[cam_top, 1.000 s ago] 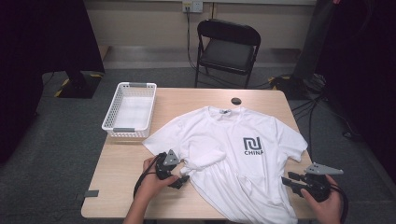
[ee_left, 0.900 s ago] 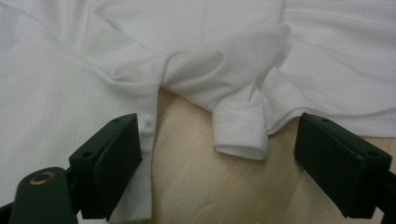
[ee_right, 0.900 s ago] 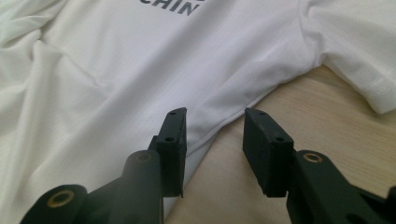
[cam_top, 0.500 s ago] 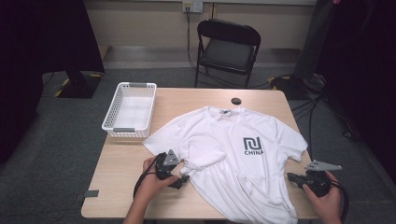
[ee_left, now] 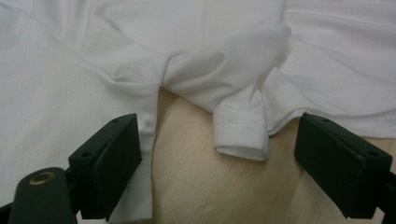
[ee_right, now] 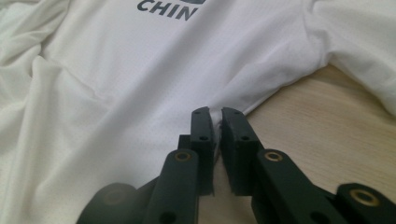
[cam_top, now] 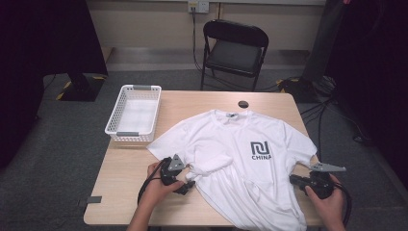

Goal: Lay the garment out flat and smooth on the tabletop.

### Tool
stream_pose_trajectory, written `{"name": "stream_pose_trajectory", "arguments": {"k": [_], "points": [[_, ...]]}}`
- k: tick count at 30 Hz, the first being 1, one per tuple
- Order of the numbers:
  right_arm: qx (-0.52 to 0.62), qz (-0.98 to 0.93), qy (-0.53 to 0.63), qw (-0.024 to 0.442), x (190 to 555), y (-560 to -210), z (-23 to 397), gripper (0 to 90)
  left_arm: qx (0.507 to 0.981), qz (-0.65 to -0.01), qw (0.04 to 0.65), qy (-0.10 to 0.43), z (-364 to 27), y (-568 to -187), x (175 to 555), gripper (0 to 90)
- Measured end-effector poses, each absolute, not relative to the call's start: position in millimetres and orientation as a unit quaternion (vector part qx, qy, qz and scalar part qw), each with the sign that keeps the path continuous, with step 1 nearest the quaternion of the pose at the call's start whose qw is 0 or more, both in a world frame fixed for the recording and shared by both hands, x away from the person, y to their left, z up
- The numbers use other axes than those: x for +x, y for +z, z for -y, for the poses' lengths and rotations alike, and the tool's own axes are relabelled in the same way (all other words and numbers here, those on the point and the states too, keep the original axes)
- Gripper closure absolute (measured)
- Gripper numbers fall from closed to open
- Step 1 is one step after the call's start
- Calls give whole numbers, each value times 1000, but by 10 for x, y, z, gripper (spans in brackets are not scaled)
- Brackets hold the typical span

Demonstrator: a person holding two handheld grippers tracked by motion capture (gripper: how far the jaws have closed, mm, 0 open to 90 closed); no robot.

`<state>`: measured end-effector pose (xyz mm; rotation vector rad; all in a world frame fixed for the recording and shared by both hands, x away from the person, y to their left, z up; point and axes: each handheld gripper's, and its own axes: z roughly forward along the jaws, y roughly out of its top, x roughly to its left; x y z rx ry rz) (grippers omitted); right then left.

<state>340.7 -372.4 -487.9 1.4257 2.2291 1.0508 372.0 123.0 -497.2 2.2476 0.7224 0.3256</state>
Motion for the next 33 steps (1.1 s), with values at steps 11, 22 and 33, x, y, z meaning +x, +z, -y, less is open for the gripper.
{"name": "stream_pose_trajectory", "arguments": {"k": [11, 22, 33], "points": [[484, -779, 361, 168, 3368, -4795, 3979, 886, 876, -280, 372, 127, -1235, -4976, 3721, 142], [500, -771, 335, 206, 3358, -4836, 4167, 769, 876, -280, 371, 128, -1235, -4973, 3717, 142], [413, -815, 366, 178, 3523, -4890, 3677, 436, 872, -278, 380, 129, -1271, -4907, 3679, 150]]}}
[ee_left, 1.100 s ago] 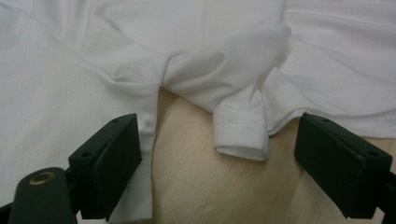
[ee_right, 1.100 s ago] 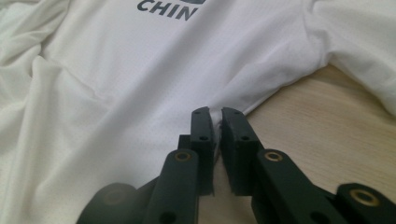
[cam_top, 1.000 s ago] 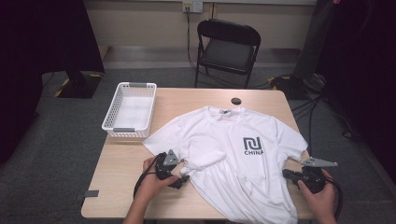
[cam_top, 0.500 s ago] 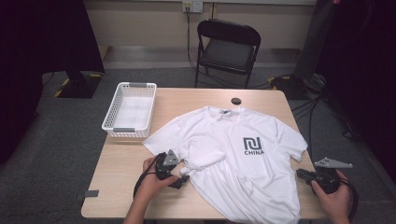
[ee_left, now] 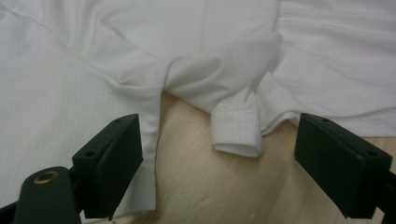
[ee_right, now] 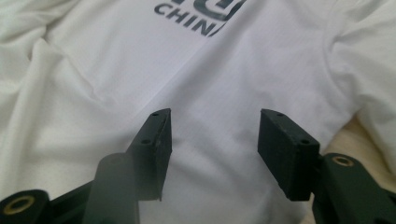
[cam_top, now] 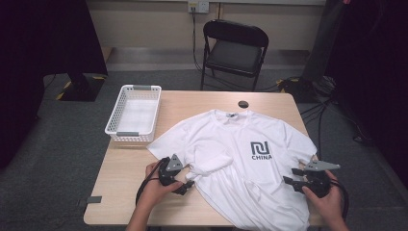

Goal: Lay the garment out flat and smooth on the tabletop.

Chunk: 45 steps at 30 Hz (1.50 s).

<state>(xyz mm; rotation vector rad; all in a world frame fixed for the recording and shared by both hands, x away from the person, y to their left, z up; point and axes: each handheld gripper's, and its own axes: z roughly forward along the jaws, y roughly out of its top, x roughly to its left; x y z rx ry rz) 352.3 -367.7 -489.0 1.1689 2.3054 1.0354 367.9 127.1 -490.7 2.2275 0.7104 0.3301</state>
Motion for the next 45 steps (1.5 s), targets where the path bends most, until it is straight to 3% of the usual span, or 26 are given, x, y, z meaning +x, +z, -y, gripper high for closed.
{"name": "stream_pose_trajectory", "arguments": {"k": [6, 12, 16, 17, 30, 45], "points": [[403, -815, 372, 185, 3521, -4984, 3670, 351, 874, -261, 394, 115, -1232, -4858, 3638, 146], [400, -816, 375, 183, 3523, -4993, 3676, 332, 885, -243, 384, 105, -1131, -4855, 3603, 163], [394, -820, 375, 180, 3525, -4995, 3668, 288, 880, -255, 390, 97, -1132, -4872, 3613, 308], [392, -821, 374, 181, 3523, -4996, 3664, 288, 879, -258, 388, 96, -1134, -4872, 3614, 376], [393, -820, 374, 180, 3524, -4995, 3665, 288, 886, -272, 365, 90, -1103, -4793, 3600, 845], [393, -820, 374, 180, 3524, -4996, 3665, 288, 884, -264, 381, 63, -1258, -4697, 3261, 869]]}}
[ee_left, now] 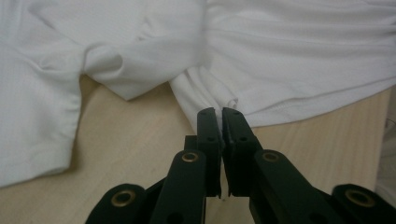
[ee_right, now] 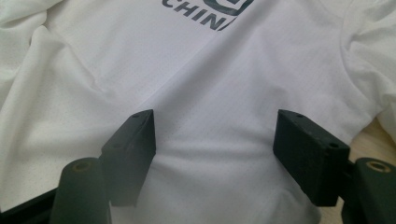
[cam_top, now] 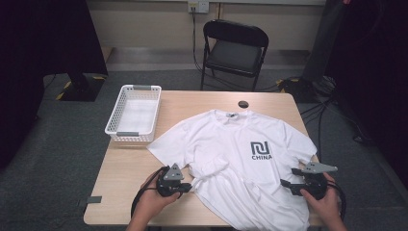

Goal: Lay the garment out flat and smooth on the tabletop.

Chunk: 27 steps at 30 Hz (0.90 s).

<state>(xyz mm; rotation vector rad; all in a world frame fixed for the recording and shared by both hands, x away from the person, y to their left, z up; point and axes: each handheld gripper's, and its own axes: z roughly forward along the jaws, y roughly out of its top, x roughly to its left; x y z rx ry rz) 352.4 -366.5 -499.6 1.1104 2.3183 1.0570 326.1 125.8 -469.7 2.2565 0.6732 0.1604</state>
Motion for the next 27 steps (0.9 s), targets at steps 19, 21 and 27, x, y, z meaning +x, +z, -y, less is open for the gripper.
{"name": "stream_pose_trajectory", "arguments": {"k": [19, 21, 27], "points": [[393, -820, 374, 179, 3524, -4995, 3665, 288, 887, -279, 369, -13, -1744, -4794, 2670, 866], [393, -820, 374, 179, 3524, -4995, 3665, 288, 886, -279, 371, -16, -1766, -4791, 2635, 865], [393, -820, 374, 179, 3524, -4995, 3665, 287, 877, -281, 389, -3, -1759, -4764, 2642, 756]]}}
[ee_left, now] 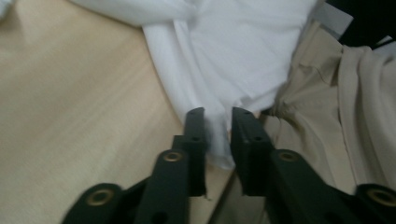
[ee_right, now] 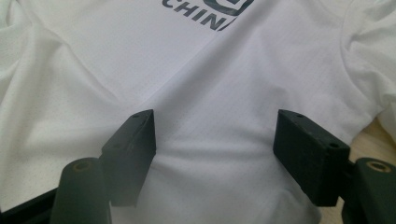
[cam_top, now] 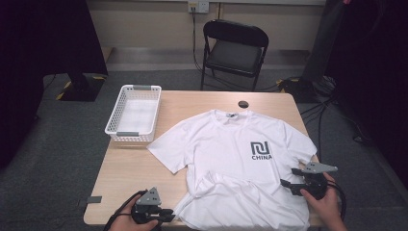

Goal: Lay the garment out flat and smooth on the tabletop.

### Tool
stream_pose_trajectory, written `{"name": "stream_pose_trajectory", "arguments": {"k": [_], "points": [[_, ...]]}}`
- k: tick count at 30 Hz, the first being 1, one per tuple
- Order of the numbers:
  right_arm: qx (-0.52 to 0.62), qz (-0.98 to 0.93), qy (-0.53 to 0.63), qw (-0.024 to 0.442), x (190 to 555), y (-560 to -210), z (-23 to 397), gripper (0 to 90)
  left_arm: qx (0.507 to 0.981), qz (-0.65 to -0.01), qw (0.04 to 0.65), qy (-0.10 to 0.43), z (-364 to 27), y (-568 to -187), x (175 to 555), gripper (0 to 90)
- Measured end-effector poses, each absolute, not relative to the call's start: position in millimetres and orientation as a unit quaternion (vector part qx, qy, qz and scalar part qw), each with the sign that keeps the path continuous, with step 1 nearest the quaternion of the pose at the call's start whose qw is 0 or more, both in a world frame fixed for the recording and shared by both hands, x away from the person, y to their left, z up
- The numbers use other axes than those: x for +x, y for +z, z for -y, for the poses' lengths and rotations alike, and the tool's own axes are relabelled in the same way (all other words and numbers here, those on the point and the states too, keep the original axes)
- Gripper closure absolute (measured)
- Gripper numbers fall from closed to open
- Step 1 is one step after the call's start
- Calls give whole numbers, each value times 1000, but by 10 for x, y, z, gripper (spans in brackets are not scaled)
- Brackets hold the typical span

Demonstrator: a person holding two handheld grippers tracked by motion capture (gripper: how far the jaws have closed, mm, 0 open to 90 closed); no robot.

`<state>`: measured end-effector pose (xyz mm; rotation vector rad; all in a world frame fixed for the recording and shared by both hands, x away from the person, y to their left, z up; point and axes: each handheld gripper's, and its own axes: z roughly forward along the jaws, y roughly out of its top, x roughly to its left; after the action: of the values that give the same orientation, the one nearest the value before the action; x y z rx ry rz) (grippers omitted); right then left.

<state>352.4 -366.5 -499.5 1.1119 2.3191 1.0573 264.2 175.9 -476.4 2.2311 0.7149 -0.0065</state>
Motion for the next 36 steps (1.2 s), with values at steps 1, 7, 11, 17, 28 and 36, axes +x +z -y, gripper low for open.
{"name": "stream_pose_trajectory", "arguments": {"k": [1, 7, 11, 17, 28, 36], "points": [[393, -820, 374, 179, 3524, -4995, 3665, 287, 875, -281, 394, 4, -1741, -4756, 2665, 714], [393, -820, 374, 179, 3524, -4995, 3666, 288, 862, -287, 414, 53, -1594, -4702, 2860, 535], [393, -821, 374, 179, 3525, -4995, 3666, 287, 869, -290, 396, 63, -1444, -4763, 2976, 508], [393, -821, 374, 179, 3525, -4995, 3666, 286, 878, -285, 379, 67, -1304, -4827, 3034, 559], [393, -821, 375, 179, 3526, -4995, 3666, 286, 889, -290, 352, 43, -1346, -4801, 2974, 842], [393, -821, 375, 178, 3526, -4995, 3667, 286, 888, -299, 348, 33, -1493, -4791, 2921, 855]]}}
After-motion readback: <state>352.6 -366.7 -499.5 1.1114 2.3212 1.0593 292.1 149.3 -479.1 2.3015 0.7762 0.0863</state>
